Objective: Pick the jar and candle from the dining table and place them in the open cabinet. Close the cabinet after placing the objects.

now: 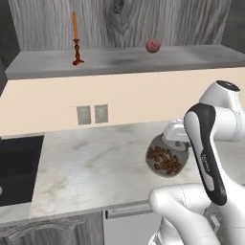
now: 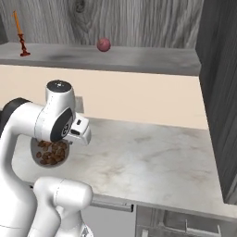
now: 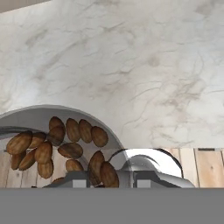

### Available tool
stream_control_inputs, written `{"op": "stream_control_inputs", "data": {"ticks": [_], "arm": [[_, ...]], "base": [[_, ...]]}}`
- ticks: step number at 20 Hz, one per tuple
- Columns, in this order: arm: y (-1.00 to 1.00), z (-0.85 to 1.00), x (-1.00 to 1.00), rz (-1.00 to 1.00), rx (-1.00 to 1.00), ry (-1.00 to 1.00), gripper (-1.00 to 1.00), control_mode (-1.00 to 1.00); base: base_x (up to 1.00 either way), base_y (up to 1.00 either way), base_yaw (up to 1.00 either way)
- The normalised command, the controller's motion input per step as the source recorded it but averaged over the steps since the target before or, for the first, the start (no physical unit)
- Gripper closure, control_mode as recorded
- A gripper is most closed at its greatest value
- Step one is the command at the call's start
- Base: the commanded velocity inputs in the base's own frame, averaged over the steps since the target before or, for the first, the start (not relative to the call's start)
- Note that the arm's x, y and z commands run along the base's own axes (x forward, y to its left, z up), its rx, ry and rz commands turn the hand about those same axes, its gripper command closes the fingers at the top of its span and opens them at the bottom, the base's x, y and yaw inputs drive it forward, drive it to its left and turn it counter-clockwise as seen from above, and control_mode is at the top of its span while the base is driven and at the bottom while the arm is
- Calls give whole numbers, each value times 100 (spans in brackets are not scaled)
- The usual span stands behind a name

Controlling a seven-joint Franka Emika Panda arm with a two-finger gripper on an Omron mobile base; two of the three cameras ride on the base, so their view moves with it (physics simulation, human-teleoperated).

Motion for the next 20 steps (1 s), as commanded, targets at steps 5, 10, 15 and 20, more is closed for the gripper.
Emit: {"op": "stream_control_inputs", "data": {"ticks": [5, 10, 15, 20], "arm": [[0, 0, 0, 0, 0, 0, 100, 100], [0, 0, 0, 0, 0, 0, 100, 100], [0, 0, 0, 0, 0, 0, 100, 100], [0, 0, 0, 0, 0, 0, 100, 100]], "base": [[85, 70, -16], [98, 79, -17], [32, 16, -3], [0, 0, 0]]}}
